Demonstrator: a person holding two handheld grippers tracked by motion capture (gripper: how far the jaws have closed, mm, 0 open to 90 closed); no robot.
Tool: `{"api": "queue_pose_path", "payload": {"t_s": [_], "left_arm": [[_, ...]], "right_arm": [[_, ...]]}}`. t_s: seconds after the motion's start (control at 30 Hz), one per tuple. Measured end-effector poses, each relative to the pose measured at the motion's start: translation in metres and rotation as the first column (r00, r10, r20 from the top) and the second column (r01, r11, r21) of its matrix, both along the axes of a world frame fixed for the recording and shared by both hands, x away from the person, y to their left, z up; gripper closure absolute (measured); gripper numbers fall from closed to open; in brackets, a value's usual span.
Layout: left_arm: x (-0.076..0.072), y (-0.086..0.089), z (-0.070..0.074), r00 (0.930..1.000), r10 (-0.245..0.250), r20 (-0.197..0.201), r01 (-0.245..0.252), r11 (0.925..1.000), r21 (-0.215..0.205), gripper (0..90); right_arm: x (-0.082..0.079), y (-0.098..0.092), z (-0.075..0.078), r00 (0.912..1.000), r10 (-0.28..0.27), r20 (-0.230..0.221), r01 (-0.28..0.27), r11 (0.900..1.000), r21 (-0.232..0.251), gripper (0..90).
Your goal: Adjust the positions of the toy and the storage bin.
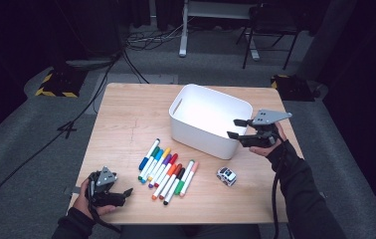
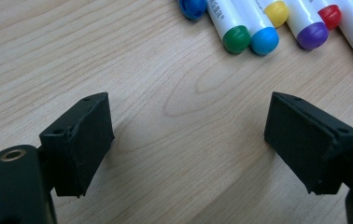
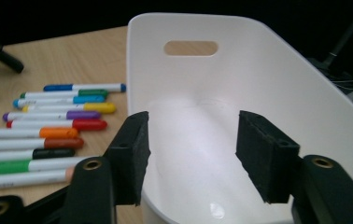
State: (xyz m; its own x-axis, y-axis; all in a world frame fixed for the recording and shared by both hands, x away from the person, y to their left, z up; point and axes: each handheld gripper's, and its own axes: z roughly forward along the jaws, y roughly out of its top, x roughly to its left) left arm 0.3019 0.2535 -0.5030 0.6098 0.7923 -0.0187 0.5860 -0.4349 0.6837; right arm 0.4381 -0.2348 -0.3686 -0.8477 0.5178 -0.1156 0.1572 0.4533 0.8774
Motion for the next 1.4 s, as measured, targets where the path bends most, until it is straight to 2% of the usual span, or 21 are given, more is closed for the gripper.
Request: {"api": "queue_pose_path", "payload": {"t_s": [0.03,0.1,0.13,0.2,0.23,0.27,0.37,0.47,0.5,0.57,0.6,0.63,0.67,0.77,0.9,0.97,1.03,1.17,1.23,1.3,1.4], "left_arm": [[0.0,0.0,0.0,1.0,0.0,0.0,0.0,1.0,0.0,15.8],[0.0,0.0,0.0,1.0,0.003,0.0,-0.003,1.0,-0.003,15.8],[0.0,0.0,0.0,1.0,0.003,0.0,-0.003,1.0,-0.002,15.8],[0.0,0.0,0.0,1.0,0.002,0.0,-0.002,1.0,-0.002,15.8],[0.0,-0.001,0.0,1.0,0.004,0.0,-0.004,1.0,-0.002,15.8],[0.0,-0.001,0.0,1.0,0.004,0.0,-0.004,1.0,-0.002,15.8],[-0.001,-0.003,0.0,0.9999,0.001,0.011,-0.001,1.0,0.004,15.9],[-0.003,-0.01,0.0,0.9994,-0.017,0.029,0.017,0.9998,0.014,16.2],[-0.003,-0.01,0.0,0.9994,-0.017,0.029,0.017,0.9998,0.014,16.6],[-0.003,-0.016,0.0,0.9992,-0.04,0.005,0.04,0.9992,0.003,16.7],[-0.003,-0.016,0.0,0.9992,-0.04,0.005,0.04,0.9992,0.003,16.7],[-0.003,-0.018,0.0,0.9991,-0.042,0.001,0.042,0.9991,0.0,16.7],[-0.003,-0.018,0.0,0.9991,-0.042,0.001,0.042,0.9991,0.0,16.7],[-0.003,-0.02,0.0,0.9993,-0.037,0.007,0.037,0.9993,-0.001,16.7],[-0.002,-0.023,0.0,0.9992,-0.039,0.006,0.039,0.9992,0.006,16.7],[-0.002,-0.026,0.0,0.9989,-0.047,0.0,0.047,0.9989,0.001,16.7],[-0.002,-0.028,0.0,0.9989,-0.047,0.002,0.047,0.9989,0.003,16.6],[-0.001,-0.03,0.0,0.9986,-0.054,0.004,0.054,0.9986,-0.001,16.6],[-0.001,-0.03,0.0,0.9986,-0.053,0.003,0.053,0.9986,0.0,16.7],[-0.001,-0.03,0.0,0.9986,-0.053,0.002,0.053,0.9986,0.0,16.7],[-0.001,-0.03,0.0,0.9986,-0.053,0.002,0.053,0.9986,0.0,16.7]], "right_arm": [[0.0,0.0,0.0,1.0,0.0,0.0,0.0,1.0,0.0,44.1],[0.001,-0.012,0.004,0.9993,-0.037,-0.01,0.038,0.996,0.08,43.3],[0.002,-0.018,0.006,0.994,-0.108,-0.019,0.109,0.989,0.099,42.3],[0.004,-0.023,0.007,0.9797,-0.199,-0.026,0.2,0.976,0.088,41.5],[0.01,-0.03,0.005,0.9574,-0.286,-0.043,0.288,0.956,0.051,40.5],[0.01,-0.03,0.005,0.9574,-0.286,-0.043,0.288,0.956,0.051,40.5],[0.02,-0.034,-0.006,0.9246,-0.354,-0.141,0.36,0.933,0.02,37.8],[0.026,-0.031,-0.014,0.909,-0.355,-0.219,0.371,0.928,0.036,33.6],[0.028,-0.03,-0.014,0.8987,-0.367,-0.24,0.385,0.923,0.029,34.4],[0.033,-0.028,-0.015,0.8851,-0.377,-0.272,0.395,0.918,0.012,32.7],[0.033,-0.028,-0.015,0.8851,-0.377,-0.272,0.395,0.918,0.012,32.7],[0.037,-0.026,-0.015,0.8734,-0.396,-0.283,0.411,0.911,-0.008,34.1],[0.038,-0.025,-0.015,0.8689,-0.407,-0.282,0.42,0.907,-0.013,36.0],[0.043,-0.025,-0.014,0.8596,-0.43,-0.276,0.441,0.897,-0.024,41.7],[0.048,-0.025,-0.015,0.8605,-0.444,-0.251,0.449,0.893,-0.04,45.8],[0.051,-0.022,-0.017,0.8569,-0.465,-0.222,0.46,0.885,-0.079,50.0],[0.057,-0.024,-0.02,0.8636,-0.458,-0.21,0.454,0.888,-0.069,55.2],[0.063,-0.024,-0.02,0.8655,-0.468,-0.179,0.462,0.884,-0.078,61.9],[0.065,-0.024,-0.02,0.864,-0.472,-0.177,0.463,0.882,-0.091,58.3],[0.065,-0.024,-0.02,0.8582,-0.484,-0.17,0.479,0.875,-0.076,46.2],[0.059,-0.03,-0.015,0.8559,-0.494,-0.153,0.494,0.868,-0.041,40.5]]}}
